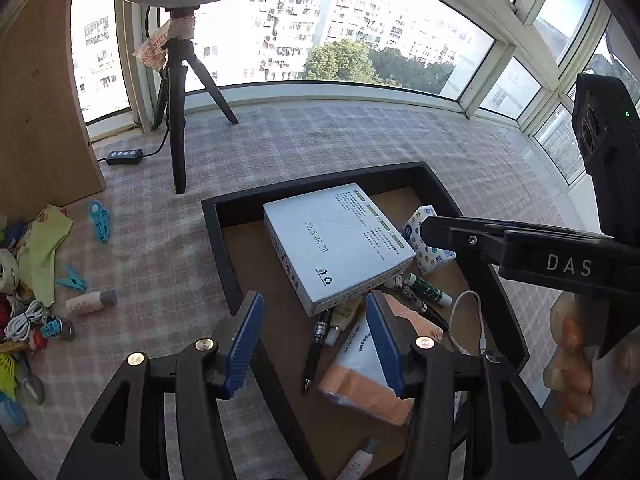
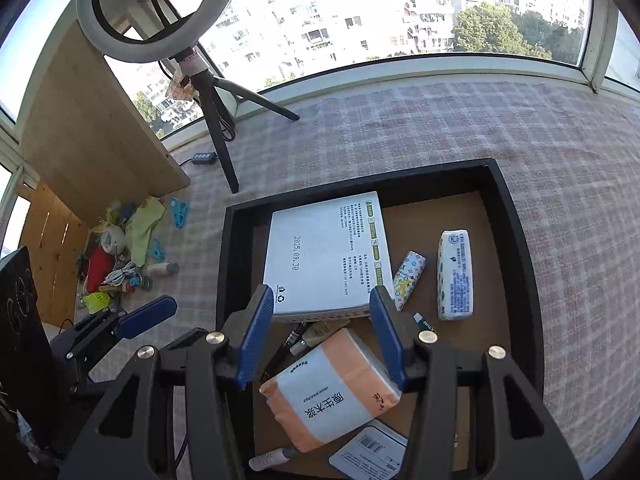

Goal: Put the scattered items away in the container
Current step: 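Carry the white box into the black tray and open the right tool, then move both tools back over the red pouch in the clutter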

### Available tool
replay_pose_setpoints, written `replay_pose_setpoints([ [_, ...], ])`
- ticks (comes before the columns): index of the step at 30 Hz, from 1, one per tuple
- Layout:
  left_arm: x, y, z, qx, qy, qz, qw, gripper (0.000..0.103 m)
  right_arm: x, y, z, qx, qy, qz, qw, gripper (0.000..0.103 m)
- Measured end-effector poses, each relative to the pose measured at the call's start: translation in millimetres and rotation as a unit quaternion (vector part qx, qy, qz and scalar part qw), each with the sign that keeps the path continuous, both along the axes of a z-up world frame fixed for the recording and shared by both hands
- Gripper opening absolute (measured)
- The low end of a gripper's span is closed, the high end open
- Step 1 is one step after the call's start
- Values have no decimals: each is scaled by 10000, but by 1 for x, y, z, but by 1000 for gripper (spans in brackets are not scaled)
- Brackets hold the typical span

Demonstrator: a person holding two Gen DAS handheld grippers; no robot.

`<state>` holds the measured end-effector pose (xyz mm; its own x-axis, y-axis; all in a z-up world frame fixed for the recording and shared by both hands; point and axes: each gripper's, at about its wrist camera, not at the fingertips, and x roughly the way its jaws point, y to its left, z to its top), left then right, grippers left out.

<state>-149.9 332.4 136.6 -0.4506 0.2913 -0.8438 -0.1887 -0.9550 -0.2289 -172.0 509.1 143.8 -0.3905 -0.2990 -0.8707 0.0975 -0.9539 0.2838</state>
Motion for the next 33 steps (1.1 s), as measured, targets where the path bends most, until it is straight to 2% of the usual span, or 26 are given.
replay_pose_setpoints([
  [6,20,-43,-6,-103,-66,449,9989,50,9,-33,0,17,183,526,9984,54],
  [17,88,-176,-19,-310,-222,1520,9876,50,38,-119,-4,293,317,1622,9858,55],
  [22,115,-240,-22,-440,-229,1769,9830,50,50,-160,-3,417,373,1812,9818,55],
  [24,125,-265,-23,-417,-212,1789,9828,53,51,-176,-3,407,358,1877,9807,55],
  [28,135,-304,-28,-634,-158,1583,9852,60,53,-207,-6,498,394,2070,9763,55],
  [31,138,-328,-37,-897,-233,1225,9881,60,55,-232,-14,687,424,2326,9692,55],
  [33,139,-342,-43,-1147,-306,1075,9871,60,55,-249,-19,921,496,2459,9636,55],
])
